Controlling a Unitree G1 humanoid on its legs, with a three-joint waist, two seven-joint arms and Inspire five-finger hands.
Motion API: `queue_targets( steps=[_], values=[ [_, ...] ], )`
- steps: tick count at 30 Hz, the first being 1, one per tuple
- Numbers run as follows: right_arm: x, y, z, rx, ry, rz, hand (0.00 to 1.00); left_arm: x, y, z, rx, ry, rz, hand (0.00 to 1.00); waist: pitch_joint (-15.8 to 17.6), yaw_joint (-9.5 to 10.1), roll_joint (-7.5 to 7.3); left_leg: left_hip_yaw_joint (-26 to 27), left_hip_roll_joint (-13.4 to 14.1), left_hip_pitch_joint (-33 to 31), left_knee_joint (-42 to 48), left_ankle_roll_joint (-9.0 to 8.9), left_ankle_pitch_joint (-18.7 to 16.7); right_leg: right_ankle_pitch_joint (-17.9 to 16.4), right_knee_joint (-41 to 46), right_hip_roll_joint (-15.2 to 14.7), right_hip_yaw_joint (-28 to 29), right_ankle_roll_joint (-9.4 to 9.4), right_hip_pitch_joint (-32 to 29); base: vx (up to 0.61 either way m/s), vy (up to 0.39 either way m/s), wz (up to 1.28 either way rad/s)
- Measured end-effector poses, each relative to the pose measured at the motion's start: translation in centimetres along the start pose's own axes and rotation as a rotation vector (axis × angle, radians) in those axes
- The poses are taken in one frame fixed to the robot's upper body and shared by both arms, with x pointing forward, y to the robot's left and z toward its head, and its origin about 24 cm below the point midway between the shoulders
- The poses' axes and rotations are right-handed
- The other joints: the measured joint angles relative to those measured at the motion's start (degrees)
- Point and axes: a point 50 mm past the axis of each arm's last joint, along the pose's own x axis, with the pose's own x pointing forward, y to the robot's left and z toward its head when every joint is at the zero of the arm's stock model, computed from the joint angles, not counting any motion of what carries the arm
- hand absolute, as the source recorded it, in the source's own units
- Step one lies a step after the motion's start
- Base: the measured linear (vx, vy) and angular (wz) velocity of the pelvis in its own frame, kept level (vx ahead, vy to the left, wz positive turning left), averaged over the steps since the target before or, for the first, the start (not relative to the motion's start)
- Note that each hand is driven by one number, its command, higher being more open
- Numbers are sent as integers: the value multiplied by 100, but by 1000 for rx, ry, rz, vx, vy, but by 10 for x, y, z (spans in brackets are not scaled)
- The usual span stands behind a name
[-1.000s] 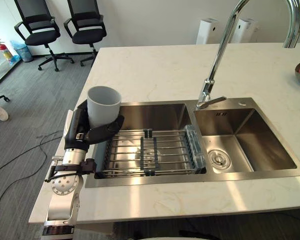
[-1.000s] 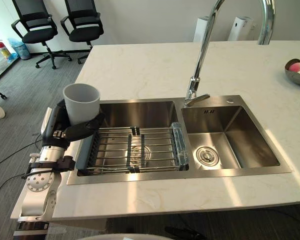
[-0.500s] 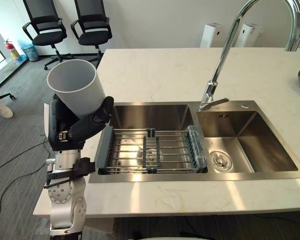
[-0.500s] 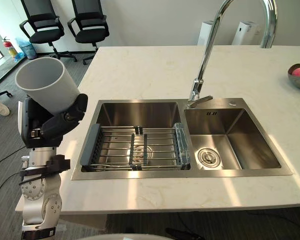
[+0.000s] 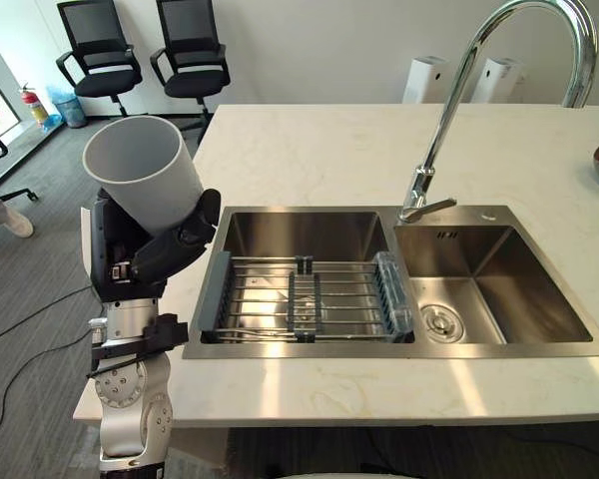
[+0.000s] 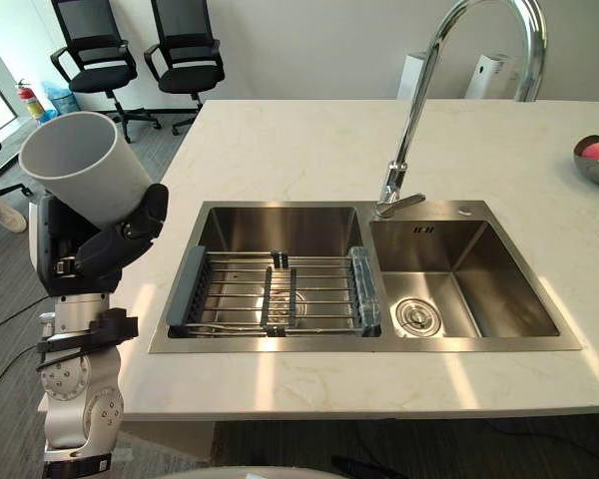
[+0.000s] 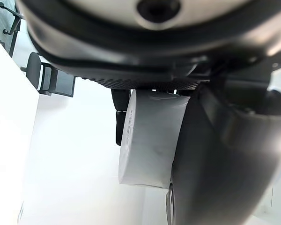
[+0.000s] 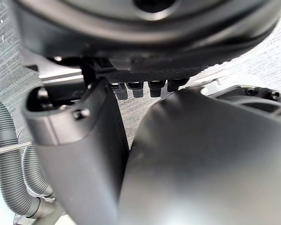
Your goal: Walk over to the sink, pick up the cup, carry it to the dishwasher, place the cup inside the dishwasher, then close the dishwasher door
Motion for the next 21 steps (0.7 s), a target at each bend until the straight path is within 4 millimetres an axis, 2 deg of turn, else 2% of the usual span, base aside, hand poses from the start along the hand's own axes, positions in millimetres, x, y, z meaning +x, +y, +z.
queue_targets(
  steps=[4,8,9,10,11,12,13,14,15,16,17,18,19,20,21],
  values=[
    [0,-1,-2,-3,10,9,100,-9,0,-5,-6,43,-2,0,3,70,13,-316,-39,-196,2,4,118,-1,-8,1,-365,0,-20,-28,-38,45],
    [-1,-4,-3,1,23,20,100,-23,-10,-16,-30,127,-32,0,38,303,41,-980,-106,-647,7,-48,291,-23,12,45,-1113,-32,-173,-82,-31,91],
    [-1,-4,-2,-1,20,21,100,-25,-11,-17,-26,135,-34,0,50,367,54,-862,-74,-712,9,-32,189,-11,8,40,-1221,-47,-197,-138,-24,93],
    [-2,-6,0,1,26,17,100,-27,-10,-19,-17,149,-30,0,49,412,-2,-254,-20,-843,8,55,-199,36,-34,-57,-1502,-111,-222,-116,25,114],
    [-1,-5,3,4,29,20,100,-26,-14,-22,-34,149,-24,0,131,388,-139,775,90,-959,596,320,-432,51,-21,-289,-1833,-137,-224,-81,35,126],
    [-2,-7,5,2,33,15,100,-27,-16,-23,-40,148,-23,0,151,378,-146,1269,230,-1020,1076,463,-559,55,1,-385,-1995,-143,-187,-7,63,140],
    [-4,-12,7,4,37,4,100,-27,-18,-24,-47,152,-34,0,138,310,-128,2149,652,-1059,2091,727,-794,51,130,-561,-2350,-146,-149,14,54,130],
    [-7,-19,8,11,31,-11,100,-27,-22,-25,-58,150,-43,0,117,277,-94,2835,1181,-932,2853,848,-862,21,438,-753,-2691,-179,-186,9,109,133],
    [-9,-24,8,10,28,-23,100,-27,-24,-25,-67,149,-46,0,70,249,13,3151,1477,-822,3084,1024,-731,-23,710,-821,-2919,-200,-212,-9,117,148],
    [-15,-37,16,21,-21,-50,100,-21,-32,-27,-100,127,-61,0,146,118,227,3350,1522,-838,3192,1122,-547,-429,1531,-1014,-3353,-94,-445,-173,148,195],
    [-15,-35,17,40,-35,-42,100,-14,-35,-27,-113,101,-66,0,60,-137,84,3270,1041,-799,2338,1175,-279,-442,910,-825,-3489,-148,-552,-198,96,209],
    [-11,-28,13,47,-25,-19,100,-9,-35,-24,-105,77,-78,0,31,-152,-141,3408,837,-669,2306,1234,-453,-102,502,-907,-3687,-286,-593,-293,36,193],
    [-11,-28,10,48,-21,-26,100,-5,-39,-25,-130,51,-74,0,89,-145,-31,3988,1390,-386,3147,1235,-1181,86,571,-884,-4120,-35,-471,-147,40,148],
    [-11,-30,10,54,-20,-33,100,-10,-42,-29,-146,71,-73,0,71,-146,77,4367,1697,-36,3273,664,-1370,92,570,-919,-4408,2,-317,-131,77,135],
    [-12,-32,11,48,-24,-37,100,-12,-44,-31,-152,85,-80,0,81,-157,113,4492,1760,138,3164,452,-1370,118,578,-975,-4536,43,-252,-51,223,135]
  ],
)
